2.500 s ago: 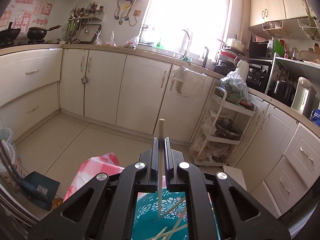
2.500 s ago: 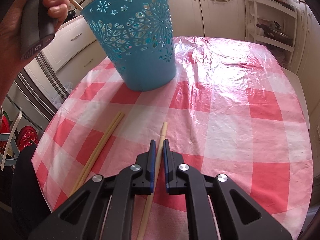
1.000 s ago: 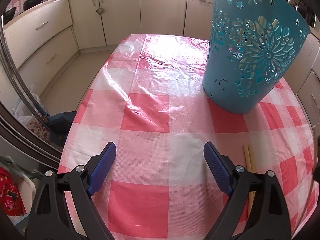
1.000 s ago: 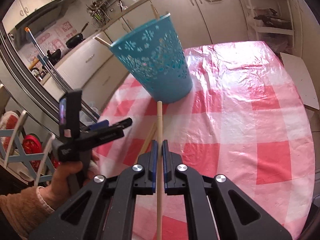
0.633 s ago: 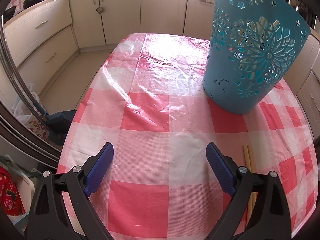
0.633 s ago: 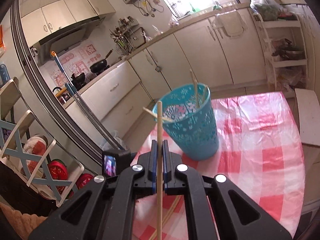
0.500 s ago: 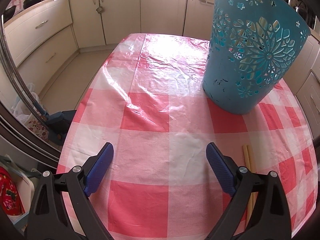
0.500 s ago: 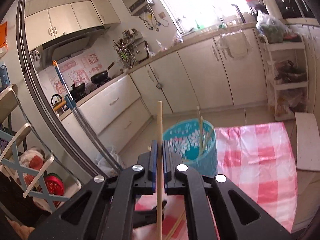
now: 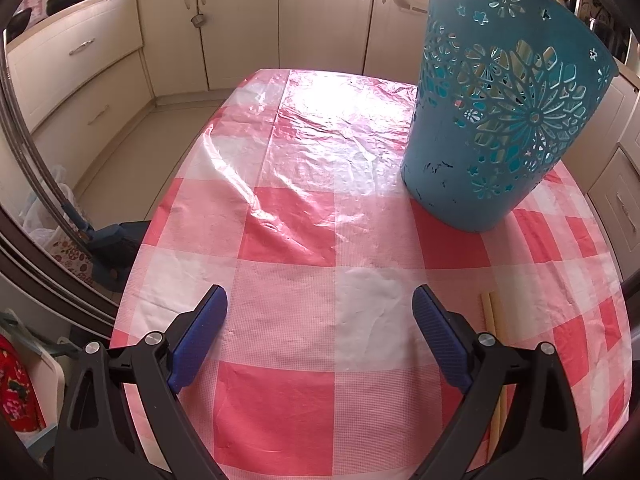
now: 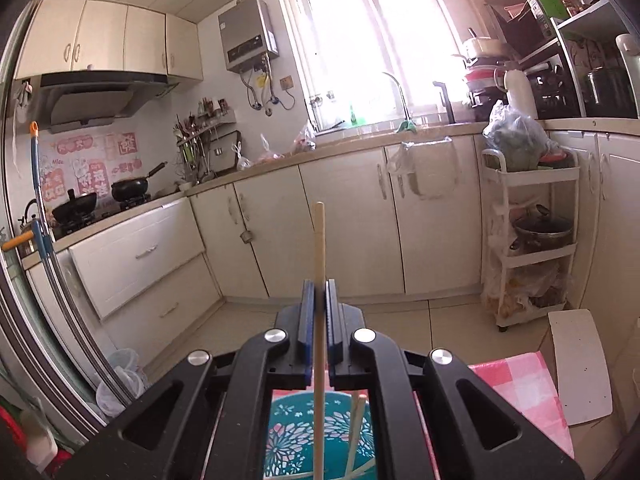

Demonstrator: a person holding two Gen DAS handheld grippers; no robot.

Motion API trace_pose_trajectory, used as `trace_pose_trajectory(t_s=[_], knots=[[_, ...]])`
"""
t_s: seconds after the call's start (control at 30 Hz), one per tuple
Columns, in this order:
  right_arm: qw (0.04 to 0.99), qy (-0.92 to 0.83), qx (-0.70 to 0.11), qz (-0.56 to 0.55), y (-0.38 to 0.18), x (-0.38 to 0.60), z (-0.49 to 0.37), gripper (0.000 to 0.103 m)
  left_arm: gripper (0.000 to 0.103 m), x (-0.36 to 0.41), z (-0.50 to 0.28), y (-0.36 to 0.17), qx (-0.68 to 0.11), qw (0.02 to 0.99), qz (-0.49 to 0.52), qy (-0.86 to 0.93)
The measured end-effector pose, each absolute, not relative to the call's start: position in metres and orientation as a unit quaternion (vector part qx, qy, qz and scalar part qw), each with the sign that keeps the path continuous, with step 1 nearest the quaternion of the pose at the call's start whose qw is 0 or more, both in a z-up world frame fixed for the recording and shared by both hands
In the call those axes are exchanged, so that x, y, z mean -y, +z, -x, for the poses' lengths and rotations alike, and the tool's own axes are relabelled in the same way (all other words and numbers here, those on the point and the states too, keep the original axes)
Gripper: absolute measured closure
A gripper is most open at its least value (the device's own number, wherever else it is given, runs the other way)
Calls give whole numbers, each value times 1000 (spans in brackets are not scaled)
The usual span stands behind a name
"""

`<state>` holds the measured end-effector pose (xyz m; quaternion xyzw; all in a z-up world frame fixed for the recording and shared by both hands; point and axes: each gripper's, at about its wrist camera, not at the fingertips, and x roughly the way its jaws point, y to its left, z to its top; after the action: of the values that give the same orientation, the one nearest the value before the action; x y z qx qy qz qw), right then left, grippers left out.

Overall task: Organize utensils
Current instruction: 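Lift the chopstick with the right tool and drop it into the basket, then lower the open right tool back to the chopsticks on the cloth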

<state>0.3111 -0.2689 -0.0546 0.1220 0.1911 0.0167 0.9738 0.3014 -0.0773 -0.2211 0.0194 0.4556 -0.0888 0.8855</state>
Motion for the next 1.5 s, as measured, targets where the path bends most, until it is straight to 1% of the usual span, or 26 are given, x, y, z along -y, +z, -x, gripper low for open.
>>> trace_pose_trajectory(t_s=[0.17, 0.23, 0.33, 0.4, 0.43, 0.47, 0.6, 0.67, 0.7, 0.83, 1.1, 1.13, 1.17, 1.27, 1.5], knots=[[967, 27, -233, -97, -82, 267, -299, 97, 13, 79, -301, -221, -455, 886, -23, -90], [966, 30, -240, -93, -83, 268, -286, 97, 13, 78, -301, -221, -456, 885, -21, -89], [966, 36, -239, -93, -79, 269, -256, 94, 13, 78, -301, -221, -456, 885, -19, -87], [963, 38, -245, -104, -81, 271, -228, 85, 13, 78, -302, -222, -456, 885, -19, -86], [960, 39, -257, -108, -87, 271, -214, 74, 13, 77, -302, -222, -456, 886, -19, -85], [954, 40, -276, -108, -96, 268, -200, 68, 13, 77, -302, -222, -456, 886, -18, -84], [910, 67, -395, -105, -159, 248, -162, 68, 13, 76, -302, -222, -456, 886, -15, -80], [888, 70, -441, -114, -187, 242, -156, 77, 13, 76, -302, -222, -456, 886, -15, -78], [881, 69, -453, -121, -194, 239, -156, 78, 13, 75, -302, -222, -456, 886, -14, -78], [872, 71, -467, -132, -210, 228, -168, 78, 13, 71, -302, -222, -454, 888, -5, -76], [871, 59, -477, -102, -220, 212, -178, 82, 13, 70, -302, -222, -453, 888, 3, -78], [871, 59, -478, -103, -220, 214, -176, 83, 13, 70, -302, -222, -452, 888, 3, -78], [871, 58, -478, -101, -221, 215, -175, 86, 12, 70, -302, -222, -453, 888, 4, -78], [873, 59, -477, -76, -221, 213, -172, 92, 12, 72, -302, -223, -453, 888, 1, -79], [872, 67, -485, -8, -219, 214, -165, 93, 12, 72, -302, -222, -453, 888, 2, -79]])
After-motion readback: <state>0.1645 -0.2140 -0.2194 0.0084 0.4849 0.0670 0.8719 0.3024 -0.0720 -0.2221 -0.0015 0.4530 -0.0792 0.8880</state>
